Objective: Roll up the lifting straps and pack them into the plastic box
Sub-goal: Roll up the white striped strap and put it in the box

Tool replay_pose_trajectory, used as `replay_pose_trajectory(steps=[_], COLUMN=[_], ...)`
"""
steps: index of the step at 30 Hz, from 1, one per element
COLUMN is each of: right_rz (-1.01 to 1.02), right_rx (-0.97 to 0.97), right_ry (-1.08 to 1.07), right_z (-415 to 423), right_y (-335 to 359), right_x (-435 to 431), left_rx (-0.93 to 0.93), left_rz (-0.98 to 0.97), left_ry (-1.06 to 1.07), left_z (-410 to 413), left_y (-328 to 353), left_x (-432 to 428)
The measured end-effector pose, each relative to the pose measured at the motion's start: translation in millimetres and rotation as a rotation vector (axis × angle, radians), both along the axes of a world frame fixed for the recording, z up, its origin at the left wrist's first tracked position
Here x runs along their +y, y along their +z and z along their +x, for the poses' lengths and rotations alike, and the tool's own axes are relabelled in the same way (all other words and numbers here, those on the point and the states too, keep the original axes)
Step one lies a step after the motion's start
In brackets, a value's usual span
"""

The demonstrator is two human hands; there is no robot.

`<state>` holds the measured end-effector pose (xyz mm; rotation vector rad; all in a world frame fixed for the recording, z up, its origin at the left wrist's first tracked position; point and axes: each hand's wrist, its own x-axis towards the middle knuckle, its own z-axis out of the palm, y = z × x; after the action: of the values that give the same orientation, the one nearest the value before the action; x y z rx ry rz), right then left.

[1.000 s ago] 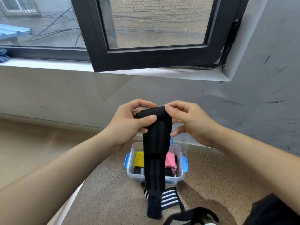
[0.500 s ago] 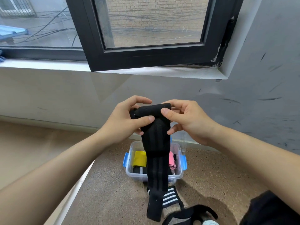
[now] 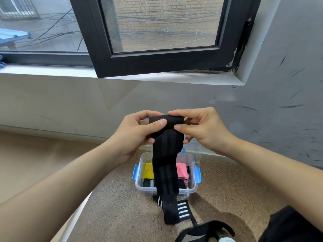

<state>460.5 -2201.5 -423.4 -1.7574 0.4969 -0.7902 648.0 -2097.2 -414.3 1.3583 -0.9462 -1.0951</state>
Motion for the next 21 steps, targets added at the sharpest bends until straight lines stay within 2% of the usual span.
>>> replay_pose_trajectory(steps=[3, 7, 9, 15, 18, 21], right_rz=[0.06, 0.353, 0.405, 0.372, 0.328, 0.285], right_rx=[0.038, 0.095, 0.146, 0.137, 0.108, 0.088], right_ry=[0.007, 0.088, 0.135, 0.155, 0.115, 0.081], right_z=[-1.0, -0.1, -0.2, 1.7, 2.0, 2.1], right_y=[3.0, 8.4, 9.5, 8.5, 6.0, 4.5], right_x=[0.4, 0.6, 0.8, 5.2, 4.4, 3.3], left_rx=[-0.059, -0.251, -0.312, -0.507, -0.499, -0.441], left_rz=[-0.04, -0.169, -0.251, -0.371, -0.355, -0.255], left_ry=[0.03, 0.064, 0.051, -0.016, -0.038, -0.066], left_z=[1.0, -0.2, -1.0, 6.7, 6.1, 4.9], left_y=[-1.5, 0.2, 1.4, -4.7, -4.6, -1.4], left_x=[0.9, 2.5, 3.3, 4.1, 5.0, 6.1])
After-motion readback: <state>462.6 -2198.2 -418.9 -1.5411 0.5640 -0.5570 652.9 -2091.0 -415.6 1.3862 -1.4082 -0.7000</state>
